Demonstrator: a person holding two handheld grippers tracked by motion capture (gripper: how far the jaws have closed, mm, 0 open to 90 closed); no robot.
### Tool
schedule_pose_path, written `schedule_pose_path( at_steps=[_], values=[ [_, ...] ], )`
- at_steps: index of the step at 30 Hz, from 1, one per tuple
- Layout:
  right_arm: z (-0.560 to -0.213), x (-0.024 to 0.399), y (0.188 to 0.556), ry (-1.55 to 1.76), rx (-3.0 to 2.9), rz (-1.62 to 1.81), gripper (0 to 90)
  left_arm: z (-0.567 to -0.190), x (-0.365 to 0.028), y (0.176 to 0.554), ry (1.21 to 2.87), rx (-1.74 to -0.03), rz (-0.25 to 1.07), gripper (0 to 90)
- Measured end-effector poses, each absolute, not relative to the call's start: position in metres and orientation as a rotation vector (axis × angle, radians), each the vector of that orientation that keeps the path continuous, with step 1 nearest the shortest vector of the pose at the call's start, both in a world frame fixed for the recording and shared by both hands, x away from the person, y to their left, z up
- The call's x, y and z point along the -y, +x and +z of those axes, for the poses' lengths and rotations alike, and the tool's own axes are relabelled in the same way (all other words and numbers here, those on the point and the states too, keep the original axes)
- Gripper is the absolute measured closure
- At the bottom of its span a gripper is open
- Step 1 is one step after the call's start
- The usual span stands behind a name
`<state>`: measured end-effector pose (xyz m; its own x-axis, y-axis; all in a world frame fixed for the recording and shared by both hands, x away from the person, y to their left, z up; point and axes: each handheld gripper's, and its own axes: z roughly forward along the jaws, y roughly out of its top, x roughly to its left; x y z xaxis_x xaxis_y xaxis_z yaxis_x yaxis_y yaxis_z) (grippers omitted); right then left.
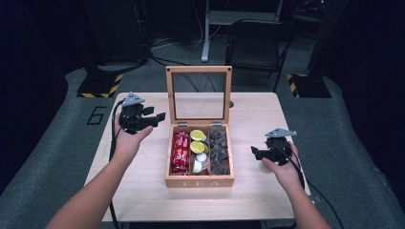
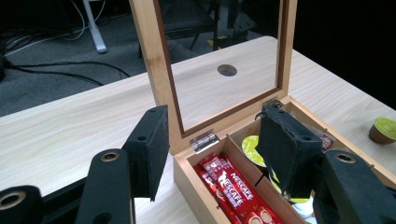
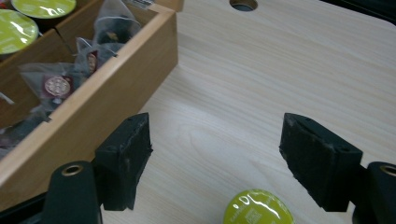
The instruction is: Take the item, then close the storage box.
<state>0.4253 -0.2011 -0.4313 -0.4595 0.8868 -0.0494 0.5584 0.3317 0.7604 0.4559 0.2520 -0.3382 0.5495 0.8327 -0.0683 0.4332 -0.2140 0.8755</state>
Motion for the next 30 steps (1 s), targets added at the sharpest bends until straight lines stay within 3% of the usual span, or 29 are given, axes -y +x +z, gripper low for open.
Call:
schedule_pose_path(
  at_steps=[30],
  values=[
    [-0.357,0.145,0.455,1.158,-2.218,1.083,21.2,-0.341,-0.254,0.461,1.823,-1.070,0.530,43.3]
  ],
)
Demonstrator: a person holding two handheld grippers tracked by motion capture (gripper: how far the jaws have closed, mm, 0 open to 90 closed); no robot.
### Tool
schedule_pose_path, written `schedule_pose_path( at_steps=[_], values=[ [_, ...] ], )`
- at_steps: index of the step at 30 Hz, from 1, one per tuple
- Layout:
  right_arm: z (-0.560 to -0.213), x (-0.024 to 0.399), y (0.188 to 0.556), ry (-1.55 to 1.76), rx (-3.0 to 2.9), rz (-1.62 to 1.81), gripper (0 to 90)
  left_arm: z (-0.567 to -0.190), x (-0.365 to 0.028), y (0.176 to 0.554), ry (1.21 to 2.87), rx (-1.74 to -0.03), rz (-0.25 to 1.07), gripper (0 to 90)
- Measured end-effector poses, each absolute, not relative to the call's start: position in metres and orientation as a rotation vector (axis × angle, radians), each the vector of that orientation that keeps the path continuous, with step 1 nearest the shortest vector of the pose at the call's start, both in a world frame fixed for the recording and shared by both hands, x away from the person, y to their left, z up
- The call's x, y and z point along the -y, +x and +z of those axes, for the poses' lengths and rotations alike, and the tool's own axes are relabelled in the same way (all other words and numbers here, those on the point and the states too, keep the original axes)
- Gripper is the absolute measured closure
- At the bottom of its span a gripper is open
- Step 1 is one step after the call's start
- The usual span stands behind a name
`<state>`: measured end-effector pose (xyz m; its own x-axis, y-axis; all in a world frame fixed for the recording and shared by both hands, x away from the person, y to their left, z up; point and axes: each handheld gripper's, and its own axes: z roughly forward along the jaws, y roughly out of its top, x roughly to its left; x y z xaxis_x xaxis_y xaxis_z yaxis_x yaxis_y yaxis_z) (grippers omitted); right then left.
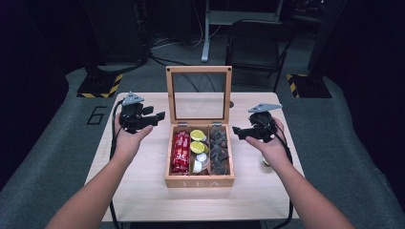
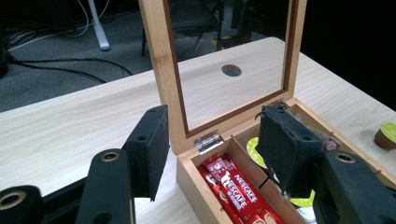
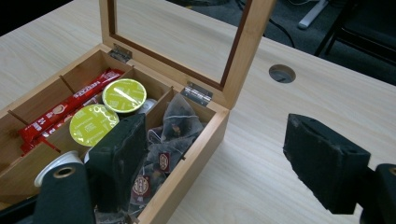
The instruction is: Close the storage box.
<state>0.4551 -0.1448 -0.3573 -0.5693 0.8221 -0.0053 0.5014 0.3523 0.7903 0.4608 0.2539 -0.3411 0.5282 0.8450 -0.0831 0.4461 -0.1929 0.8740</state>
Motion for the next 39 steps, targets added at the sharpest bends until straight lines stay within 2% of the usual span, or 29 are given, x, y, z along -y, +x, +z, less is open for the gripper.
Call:
schedule_pose_path(
  at_steps=[22,26,39],
  values=[
    [-0.344,0.130,0.482,1.141,-2.235,1.117,26.0,-0.341,-0.251,0.466,1.833,-1.069,0.526,42.0],
    [-0.342,0.122,0.486,1.132,-2.219,1.115,30.6,-0.341,-0.250,0.467,1.833,-1.059,0.525,41.8],
    [-0.352,0.118,0.511,1.190,-2.197,1.119,30.6,-0.342,-0.251,0.462,1.838,-1.056,0.527,41.7]
  ],
)
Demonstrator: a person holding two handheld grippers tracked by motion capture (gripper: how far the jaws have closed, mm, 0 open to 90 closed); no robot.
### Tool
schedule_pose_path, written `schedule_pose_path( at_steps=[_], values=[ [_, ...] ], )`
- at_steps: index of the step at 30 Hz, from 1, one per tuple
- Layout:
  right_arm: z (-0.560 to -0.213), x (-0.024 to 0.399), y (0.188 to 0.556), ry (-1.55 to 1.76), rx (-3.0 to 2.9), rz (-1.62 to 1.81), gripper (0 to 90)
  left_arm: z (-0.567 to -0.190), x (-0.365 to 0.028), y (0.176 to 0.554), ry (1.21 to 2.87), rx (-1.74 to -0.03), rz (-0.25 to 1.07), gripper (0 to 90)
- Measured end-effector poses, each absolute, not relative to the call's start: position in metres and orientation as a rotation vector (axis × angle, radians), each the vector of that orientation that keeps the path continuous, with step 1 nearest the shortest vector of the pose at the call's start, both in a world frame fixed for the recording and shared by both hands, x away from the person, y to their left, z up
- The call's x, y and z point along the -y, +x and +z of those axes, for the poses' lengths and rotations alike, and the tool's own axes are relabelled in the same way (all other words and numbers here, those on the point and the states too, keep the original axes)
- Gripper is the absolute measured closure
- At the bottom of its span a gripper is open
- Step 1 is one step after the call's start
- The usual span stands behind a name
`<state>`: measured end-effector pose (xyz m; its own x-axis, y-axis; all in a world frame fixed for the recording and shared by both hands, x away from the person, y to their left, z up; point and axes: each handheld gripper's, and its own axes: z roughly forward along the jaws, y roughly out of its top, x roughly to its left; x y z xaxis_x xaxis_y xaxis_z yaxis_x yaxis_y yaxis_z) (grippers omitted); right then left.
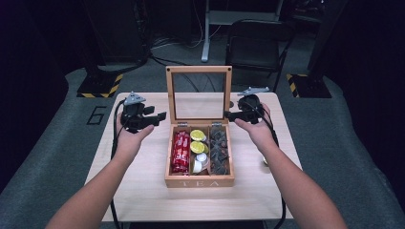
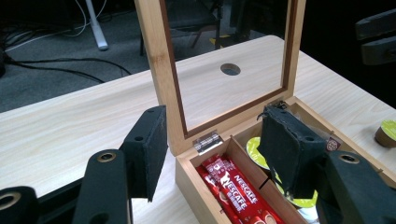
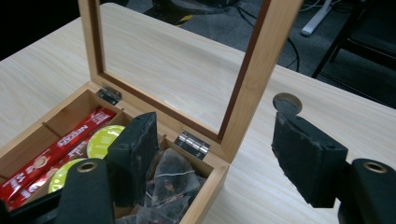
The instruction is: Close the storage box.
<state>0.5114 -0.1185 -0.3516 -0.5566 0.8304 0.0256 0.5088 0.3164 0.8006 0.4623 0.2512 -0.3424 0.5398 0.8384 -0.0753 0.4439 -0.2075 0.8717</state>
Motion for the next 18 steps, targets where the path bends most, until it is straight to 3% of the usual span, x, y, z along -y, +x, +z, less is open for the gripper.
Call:
schedule_pose_path(
  at_steps=[18],
  values=[
    [-0.372,0.115,0.549,1.258,-2.187,1.076,30.7,-0.340,-0.259,0.462,1.831,-1.064,0.532,41.6]
  ],
)
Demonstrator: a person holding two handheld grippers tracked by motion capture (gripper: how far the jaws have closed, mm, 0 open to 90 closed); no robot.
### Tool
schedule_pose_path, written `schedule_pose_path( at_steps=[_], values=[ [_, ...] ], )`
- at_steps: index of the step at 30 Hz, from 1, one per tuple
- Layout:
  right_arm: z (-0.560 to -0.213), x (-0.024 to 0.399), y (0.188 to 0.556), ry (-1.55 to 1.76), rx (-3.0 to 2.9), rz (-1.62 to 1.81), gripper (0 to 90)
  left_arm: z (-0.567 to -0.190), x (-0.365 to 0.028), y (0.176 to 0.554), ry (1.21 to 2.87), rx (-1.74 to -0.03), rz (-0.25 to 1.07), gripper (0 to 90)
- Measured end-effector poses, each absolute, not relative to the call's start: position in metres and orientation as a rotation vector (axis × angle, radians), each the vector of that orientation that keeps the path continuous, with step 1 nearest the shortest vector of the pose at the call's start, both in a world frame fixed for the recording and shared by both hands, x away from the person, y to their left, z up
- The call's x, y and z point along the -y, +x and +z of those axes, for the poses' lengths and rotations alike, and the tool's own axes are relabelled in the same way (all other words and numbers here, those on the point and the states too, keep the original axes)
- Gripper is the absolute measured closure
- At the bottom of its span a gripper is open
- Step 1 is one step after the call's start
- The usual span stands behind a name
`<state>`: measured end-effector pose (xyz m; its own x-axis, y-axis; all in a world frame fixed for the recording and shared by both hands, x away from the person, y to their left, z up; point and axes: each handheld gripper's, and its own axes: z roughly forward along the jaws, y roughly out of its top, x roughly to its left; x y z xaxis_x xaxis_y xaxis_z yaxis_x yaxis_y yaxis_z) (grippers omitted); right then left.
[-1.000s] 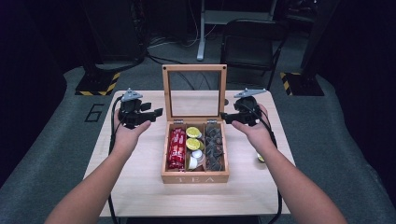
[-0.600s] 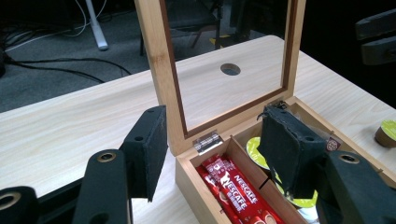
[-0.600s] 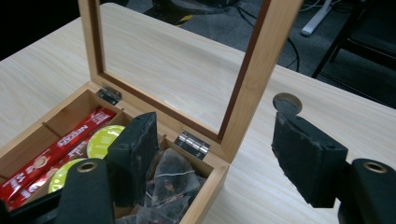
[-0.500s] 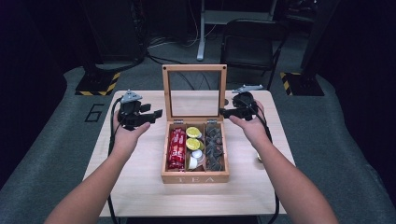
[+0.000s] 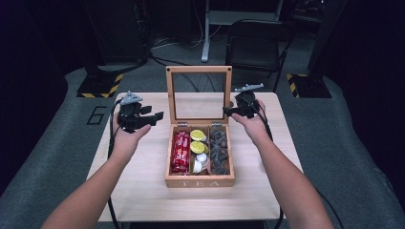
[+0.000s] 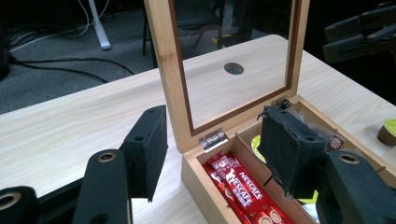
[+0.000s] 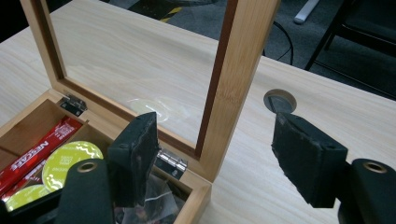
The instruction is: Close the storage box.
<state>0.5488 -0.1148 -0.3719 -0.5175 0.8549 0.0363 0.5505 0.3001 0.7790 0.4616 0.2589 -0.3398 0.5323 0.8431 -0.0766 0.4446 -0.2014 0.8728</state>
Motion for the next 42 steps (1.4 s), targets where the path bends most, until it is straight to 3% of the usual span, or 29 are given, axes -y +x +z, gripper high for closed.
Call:
schedule_pose_path(
  at_steps=[42],
  values=[
    [-0.384,0.090,0.580,1.275,-2.216,1.058,31.3,-0.344,-0.270,0.461,1.821,-1.076,0.523,41.6]
  ],
)
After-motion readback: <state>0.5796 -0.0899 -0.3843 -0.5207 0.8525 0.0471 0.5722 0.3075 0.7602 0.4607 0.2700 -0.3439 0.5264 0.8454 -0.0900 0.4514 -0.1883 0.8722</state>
